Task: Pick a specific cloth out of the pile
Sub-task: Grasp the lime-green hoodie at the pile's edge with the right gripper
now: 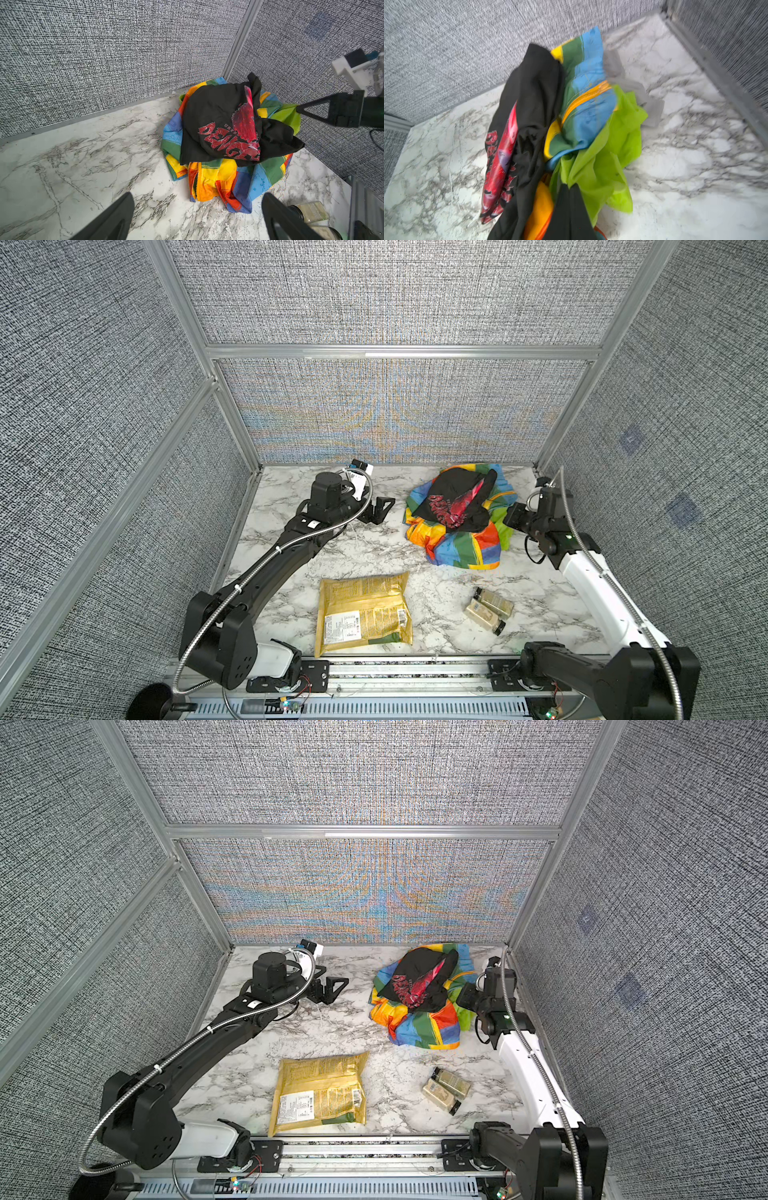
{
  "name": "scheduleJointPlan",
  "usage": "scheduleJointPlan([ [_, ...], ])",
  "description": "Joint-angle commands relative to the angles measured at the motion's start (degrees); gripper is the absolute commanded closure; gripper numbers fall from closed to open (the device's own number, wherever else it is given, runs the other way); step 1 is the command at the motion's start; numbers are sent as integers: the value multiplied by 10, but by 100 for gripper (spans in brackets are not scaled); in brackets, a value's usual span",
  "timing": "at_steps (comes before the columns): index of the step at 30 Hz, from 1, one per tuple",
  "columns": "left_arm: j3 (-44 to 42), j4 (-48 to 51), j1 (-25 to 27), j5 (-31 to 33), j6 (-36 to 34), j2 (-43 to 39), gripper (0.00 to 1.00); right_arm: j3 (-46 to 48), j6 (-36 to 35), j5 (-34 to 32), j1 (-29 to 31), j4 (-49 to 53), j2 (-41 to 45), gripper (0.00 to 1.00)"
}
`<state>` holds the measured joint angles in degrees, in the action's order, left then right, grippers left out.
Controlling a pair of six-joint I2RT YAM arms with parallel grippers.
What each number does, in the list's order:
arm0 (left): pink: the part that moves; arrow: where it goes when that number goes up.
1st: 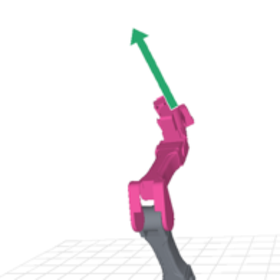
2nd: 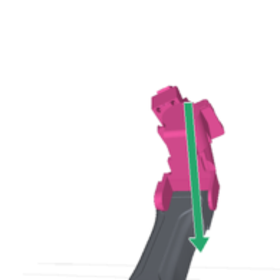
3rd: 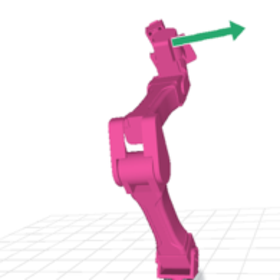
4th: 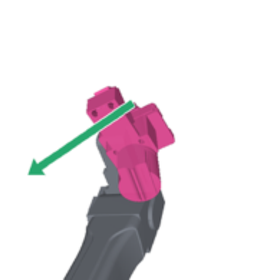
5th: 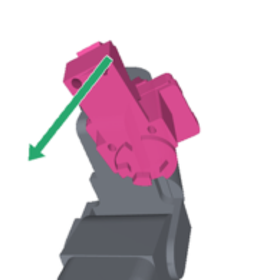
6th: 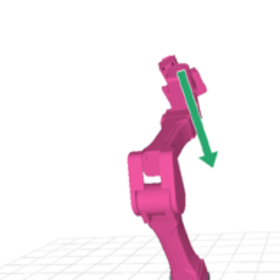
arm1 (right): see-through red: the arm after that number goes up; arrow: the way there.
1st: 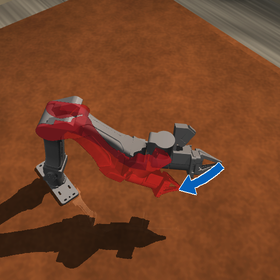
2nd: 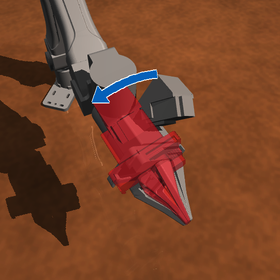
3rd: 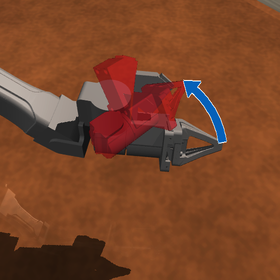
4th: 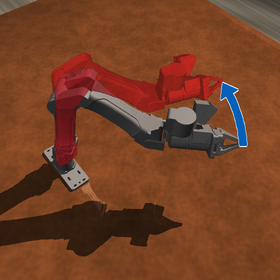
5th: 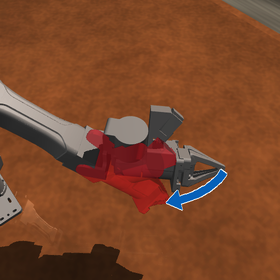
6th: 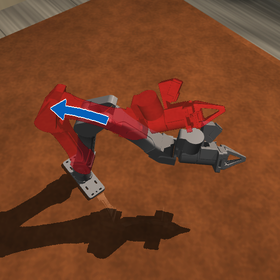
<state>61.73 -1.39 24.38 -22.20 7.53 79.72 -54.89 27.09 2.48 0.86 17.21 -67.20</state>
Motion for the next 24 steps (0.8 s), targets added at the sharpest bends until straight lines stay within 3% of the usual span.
scheduleJointPlan([
  [1,5,-2,3,12,-7,-1,1,-33,-16,-32,2,2,-4,100],
  [24,11,12,18,34,-17,-1,1,-172,-27,-38,2,3,2,100],
])
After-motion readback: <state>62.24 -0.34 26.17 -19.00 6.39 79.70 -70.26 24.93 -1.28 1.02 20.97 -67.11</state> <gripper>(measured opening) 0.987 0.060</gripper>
